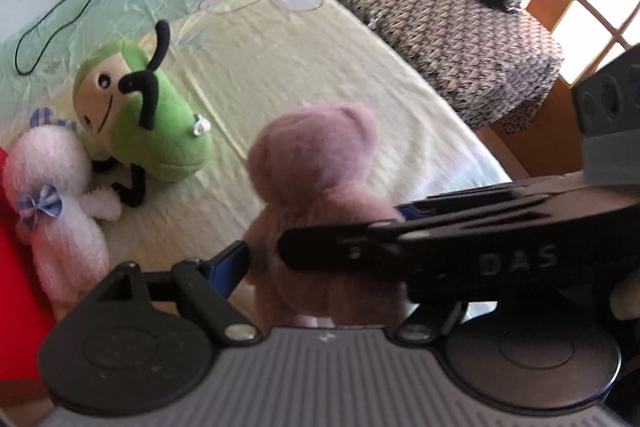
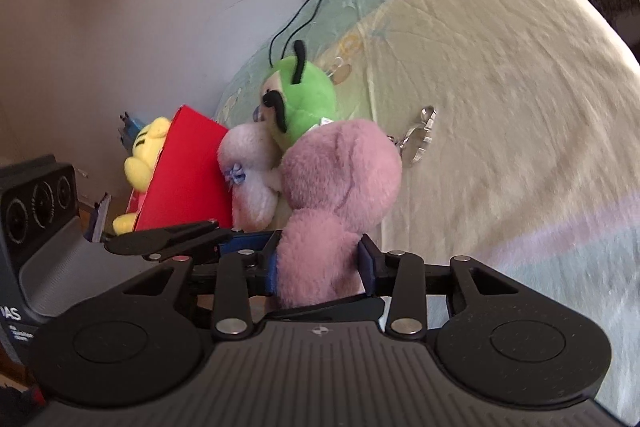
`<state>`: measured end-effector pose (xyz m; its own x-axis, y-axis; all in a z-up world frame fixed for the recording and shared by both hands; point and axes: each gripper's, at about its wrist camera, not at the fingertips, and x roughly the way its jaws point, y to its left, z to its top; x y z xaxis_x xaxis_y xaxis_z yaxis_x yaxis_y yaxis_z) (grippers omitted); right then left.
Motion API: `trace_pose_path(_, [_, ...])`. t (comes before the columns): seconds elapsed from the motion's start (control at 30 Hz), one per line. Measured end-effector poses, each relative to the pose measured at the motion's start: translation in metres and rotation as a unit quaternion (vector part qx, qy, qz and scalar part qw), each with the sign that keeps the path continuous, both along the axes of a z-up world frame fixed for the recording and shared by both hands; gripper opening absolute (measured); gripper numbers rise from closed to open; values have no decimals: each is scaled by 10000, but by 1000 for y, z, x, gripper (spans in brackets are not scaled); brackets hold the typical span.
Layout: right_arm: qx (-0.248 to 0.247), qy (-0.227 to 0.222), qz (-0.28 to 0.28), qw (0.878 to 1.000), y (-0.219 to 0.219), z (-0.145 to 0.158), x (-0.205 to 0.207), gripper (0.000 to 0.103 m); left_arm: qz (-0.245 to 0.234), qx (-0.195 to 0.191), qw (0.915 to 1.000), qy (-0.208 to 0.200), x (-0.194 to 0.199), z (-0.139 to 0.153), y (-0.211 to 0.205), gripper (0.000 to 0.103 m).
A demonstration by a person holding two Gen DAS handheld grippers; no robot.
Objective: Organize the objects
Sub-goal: 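Lift the teddy bear in the right tool and swing toward the red box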
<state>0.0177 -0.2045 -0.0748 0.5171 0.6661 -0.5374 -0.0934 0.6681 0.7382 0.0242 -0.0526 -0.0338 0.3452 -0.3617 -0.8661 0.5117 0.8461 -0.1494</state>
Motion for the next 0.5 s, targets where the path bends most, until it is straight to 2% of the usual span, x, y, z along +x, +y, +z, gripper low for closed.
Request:
trace_pose_path(0.13, [-7,-64,127,9999,6,4,-6,40,-130,80,9995,-262,-16,9,-4,72])
trace_pose_path(0.3, [-31,-124,215,9997,13,7,-11,40,97,-95,9996,-252,-23,13,13,72])
trace_pose_path(0.33, [-42,-153,235,9996,15,8,-12,40,163,-126,9994,-286,-25,14,18,73])
trace_pose_path(0.4, [-65,-179,264,9995,18,9,-13,39,295,-158,9989,-321,-30,15,27,89])
trace_pose_path(0.5, [-63,-113,242,9996,20,8,-16,39,474,-169,9984,-248,-33,10,38,94])
